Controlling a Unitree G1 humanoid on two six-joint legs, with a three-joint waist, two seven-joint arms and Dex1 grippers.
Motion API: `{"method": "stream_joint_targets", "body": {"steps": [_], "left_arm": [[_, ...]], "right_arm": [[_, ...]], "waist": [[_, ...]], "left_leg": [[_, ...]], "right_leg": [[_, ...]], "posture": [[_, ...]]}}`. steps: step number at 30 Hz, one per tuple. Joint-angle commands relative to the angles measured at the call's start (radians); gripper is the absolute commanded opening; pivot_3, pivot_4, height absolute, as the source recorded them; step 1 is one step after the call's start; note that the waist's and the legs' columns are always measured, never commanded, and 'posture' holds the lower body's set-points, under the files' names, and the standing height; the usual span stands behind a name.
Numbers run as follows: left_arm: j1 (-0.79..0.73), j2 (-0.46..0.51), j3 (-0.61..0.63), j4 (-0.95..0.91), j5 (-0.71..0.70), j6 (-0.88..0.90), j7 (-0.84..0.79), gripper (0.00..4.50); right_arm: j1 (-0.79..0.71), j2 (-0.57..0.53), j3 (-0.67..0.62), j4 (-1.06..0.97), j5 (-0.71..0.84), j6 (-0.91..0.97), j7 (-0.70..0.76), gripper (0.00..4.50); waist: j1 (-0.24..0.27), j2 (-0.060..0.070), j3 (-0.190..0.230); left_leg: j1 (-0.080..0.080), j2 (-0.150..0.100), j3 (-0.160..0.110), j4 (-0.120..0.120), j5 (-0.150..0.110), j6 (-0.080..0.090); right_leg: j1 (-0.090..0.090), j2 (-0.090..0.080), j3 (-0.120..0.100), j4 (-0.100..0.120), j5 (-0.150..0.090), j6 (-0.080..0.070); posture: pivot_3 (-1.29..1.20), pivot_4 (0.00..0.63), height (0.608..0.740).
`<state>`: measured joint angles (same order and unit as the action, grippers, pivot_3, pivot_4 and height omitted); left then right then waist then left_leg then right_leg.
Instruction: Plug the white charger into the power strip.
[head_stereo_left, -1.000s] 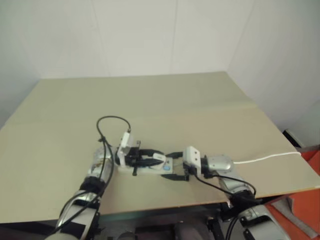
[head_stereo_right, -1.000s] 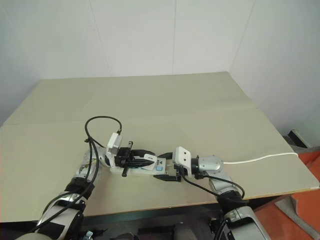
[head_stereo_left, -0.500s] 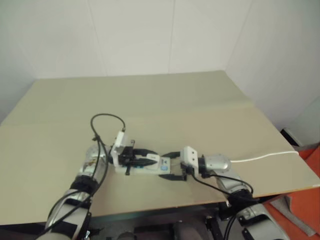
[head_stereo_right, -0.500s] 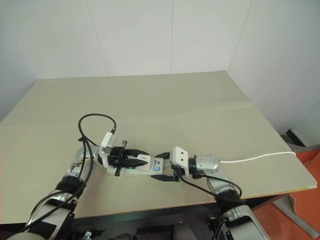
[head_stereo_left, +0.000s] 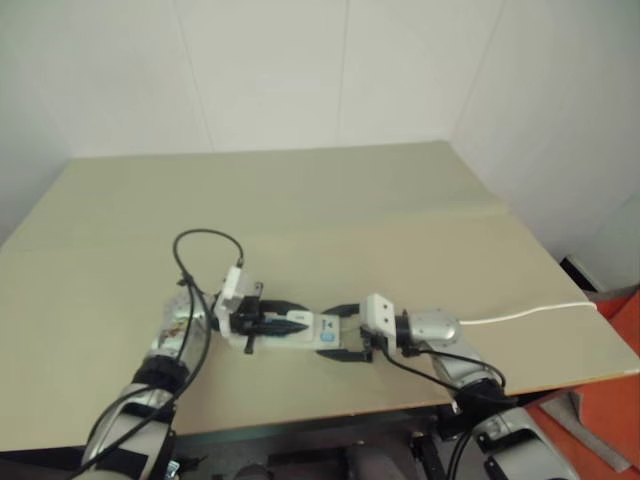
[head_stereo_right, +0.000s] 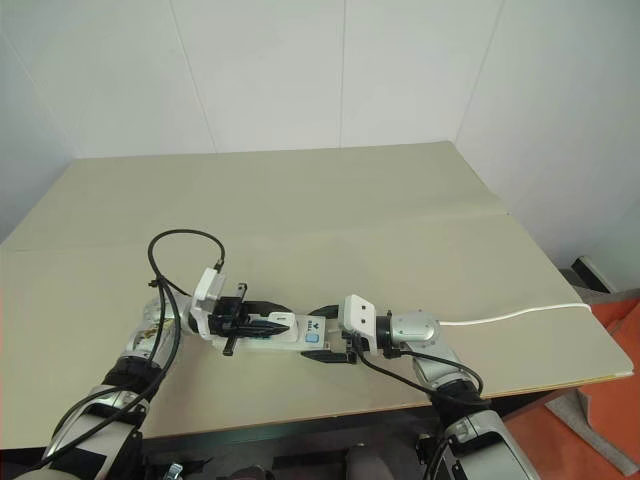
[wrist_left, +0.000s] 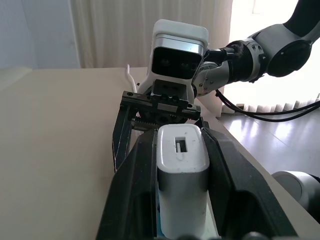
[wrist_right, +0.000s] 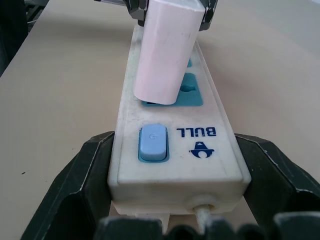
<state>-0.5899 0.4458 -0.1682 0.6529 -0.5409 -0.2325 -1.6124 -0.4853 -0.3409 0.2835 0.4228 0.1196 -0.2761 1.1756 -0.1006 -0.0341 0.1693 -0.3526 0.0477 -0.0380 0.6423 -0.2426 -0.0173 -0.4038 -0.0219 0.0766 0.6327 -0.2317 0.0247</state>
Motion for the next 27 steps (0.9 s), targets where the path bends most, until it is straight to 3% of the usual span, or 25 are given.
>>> {"method": "stream_joint_targets", "body": {"steps": [1, 16, 27], "left_arm": [[-0.004, 0.019, 0.011, 0.091, 0.095, -0.027, -0.002, 1.0], [-0.028, -0.003, -0.039, 0.094, 0.178, 0.002, 0.019, 1.0], [0.021, 0.036, -0.085, 0.098, 0.259, 0.068, 0.062, 1.0]], "right_arm": [[0.038, -0.016, 0.063, 0.029, -0.061, 0.002, 0.025, 3.41], [0.052, -0.022, 0.074, 0.018, -0.065, 0.001, 0.012, 3.41], [0.042, -0.02, 0.083, 0.035, -0.077, -0.014, 0.009, 3.41]], "waist": [[0.002, 0.0, 0.0], [0.008, 0.004, -0.007], [0.007, 0.005, -0.015]], "left_leg": [[0.0, 0.0, 0.0, 0.0, 0.0, 0.0], [0.001, -0.002, -0.001, 0.0, 0.0, 0.0], [0.001, -0.002, -0.001, 0.0, 0.0, 0.0]], "right_leg": [[0.001, 0.0, 0.0, 0.0, 0.0, 0.0], [0.004, 0.0, 0.003, -0.001, 0.0, 0.0], [0.004, 0.0, 0.003, -0.002, -0.001, -0.001]], "posture": [[0.0, 0.15, 0.74], [0.0, 0.15, 0.74], [0.0, 0.15, 0.74]]}}
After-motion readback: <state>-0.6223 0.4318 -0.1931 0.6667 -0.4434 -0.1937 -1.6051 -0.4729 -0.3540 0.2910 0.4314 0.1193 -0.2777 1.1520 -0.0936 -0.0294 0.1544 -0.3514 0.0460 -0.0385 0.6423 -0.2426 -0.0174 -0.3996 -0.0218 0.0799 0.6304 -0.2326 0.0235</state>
